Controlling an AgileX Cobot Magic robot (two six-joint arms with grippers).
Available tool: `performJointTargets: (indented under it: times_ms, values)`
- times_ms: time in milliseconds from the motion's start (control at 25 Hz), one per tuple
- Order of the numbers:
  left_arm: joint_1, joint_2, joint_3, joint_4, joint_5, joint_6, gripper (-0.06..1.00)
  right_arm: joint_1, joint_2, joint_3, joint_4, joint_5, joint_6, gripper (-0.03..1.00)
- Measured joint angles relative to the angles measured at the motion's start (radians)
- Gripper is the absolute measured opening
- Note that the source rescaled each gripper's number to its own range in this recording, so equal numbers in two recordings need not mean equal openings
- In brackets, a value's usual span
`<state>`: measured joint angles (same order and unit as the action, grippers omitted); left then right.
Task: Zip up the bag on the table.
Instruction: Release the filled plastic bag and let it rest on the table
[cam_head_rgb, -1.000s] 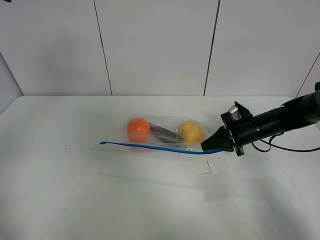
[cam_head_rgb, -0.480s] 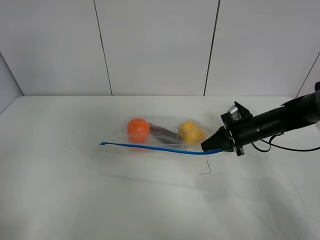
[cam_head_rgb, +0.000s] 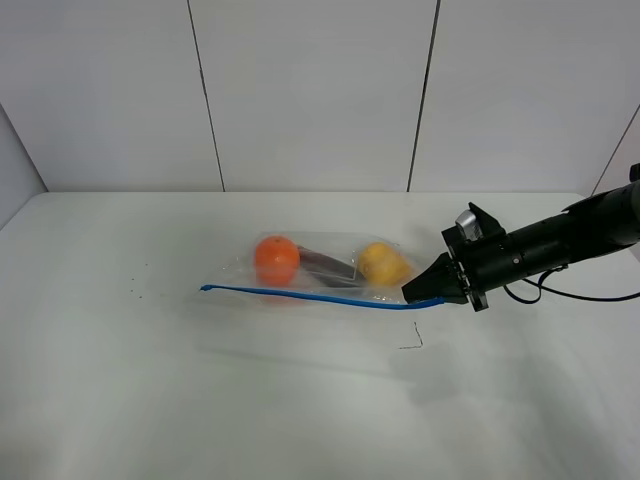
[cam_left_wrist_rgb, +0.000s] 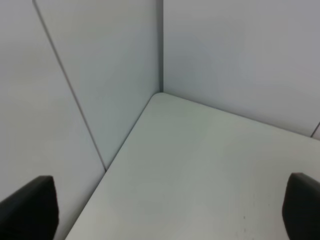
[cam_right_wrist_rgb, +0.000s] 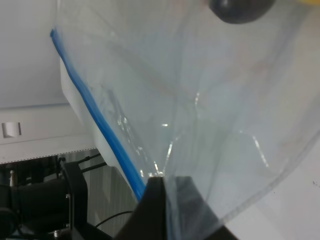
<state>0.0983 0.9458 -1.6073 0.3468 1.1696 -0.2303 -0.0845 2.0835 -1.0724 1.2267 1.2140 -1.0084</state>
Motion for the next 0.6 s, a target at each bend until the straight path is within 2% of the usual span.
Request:
performJointTargets:
  times_ms: [120,240,440,600]
  values:
    - [0.000,-0.111,0.143,-0.034,-0.031,0.001,1.00,0.000,0.000,0.000,0.000,0.000,-0.002,0.00]
    - [0.000,-0.250,0.332,-0.118,-0.113,0.022,1.00,0.000,0.000,0.000,0.000,0.000,-0.009,0.00]
    - [0.000,-0.514,0.697,-0.225,-0.272,0.147,1.00,0.000,0.000,0.000,0.000,0.000,-0.017,0.00]
    - [0.000,-0.725,0.914,-0.268,-0.316,0.239,1.00,0.000,0.000,0.000,0.000,0.000,-0.017,0.00]
